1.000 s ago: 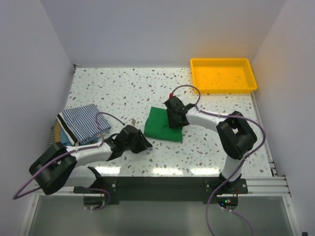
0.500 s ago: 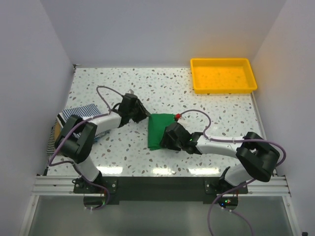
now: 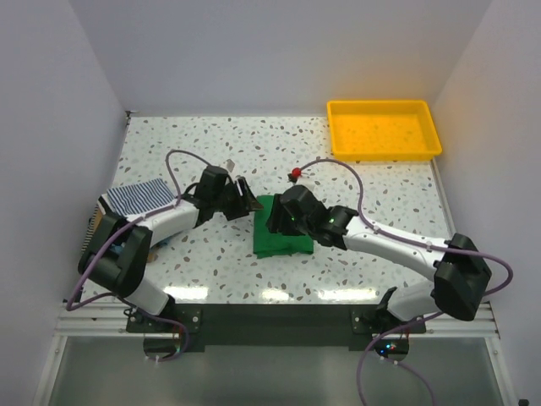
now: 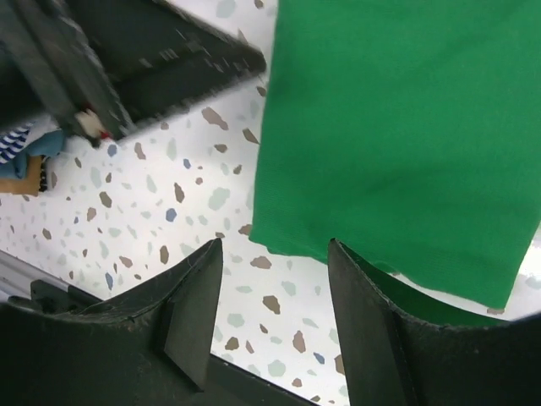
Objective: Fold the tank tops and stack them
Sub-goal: Neatly place the folded tank top to the corner
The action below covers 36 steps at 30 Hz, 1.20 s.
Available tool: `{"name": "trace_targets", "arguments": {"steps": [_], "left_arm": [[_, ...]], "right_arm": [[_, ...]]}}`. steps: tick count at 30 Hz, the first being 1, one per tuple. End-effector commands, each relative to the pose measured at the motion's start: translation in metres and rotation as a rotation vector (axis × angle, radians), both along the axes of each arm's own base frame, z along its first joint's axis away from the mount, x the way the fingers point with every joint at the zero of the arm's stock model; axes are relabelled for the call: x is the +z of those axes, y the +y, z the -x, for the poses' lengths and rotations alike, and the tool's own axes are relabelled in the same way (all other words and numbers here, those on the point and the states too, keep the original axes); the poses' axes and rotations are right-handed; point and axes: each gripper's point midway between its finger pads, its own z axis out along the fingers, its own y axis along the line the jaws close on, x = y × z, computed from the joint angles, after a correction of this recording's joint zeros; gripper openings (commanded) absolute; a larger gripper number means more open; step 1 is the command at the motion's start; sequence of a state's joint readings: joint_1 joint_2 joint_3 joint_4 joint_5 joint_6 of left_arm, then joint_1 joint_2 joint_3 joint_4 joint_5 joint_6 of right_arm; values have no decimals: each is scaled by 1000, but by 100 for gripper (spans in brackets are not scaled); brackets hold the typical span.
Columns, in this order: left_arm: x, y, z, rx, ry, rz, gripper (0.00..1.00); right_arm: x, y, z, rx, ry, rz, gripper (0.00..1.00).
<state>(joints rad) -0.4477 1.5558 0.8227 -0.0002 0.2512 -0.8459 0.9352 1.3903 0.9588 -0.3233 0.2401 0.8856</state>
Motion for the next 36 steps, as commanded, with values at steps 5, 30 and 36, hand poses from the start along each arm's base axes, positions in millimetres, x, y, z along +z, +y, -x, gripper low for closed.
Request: {"name": "trace_targets", "arguments": {"steps": [5,30,36], "left_arm": [[-15,-11,16,-126,19,39,63],[-113,8,54,-145,196,-214,51],[-115,10,48,-131,207,-286,10]], "right_arm": [[-29,20,-9,175,-10,122,52],[-107,9,18,209,115,169,33],[-93,12,16,231,99,175,41]]}}
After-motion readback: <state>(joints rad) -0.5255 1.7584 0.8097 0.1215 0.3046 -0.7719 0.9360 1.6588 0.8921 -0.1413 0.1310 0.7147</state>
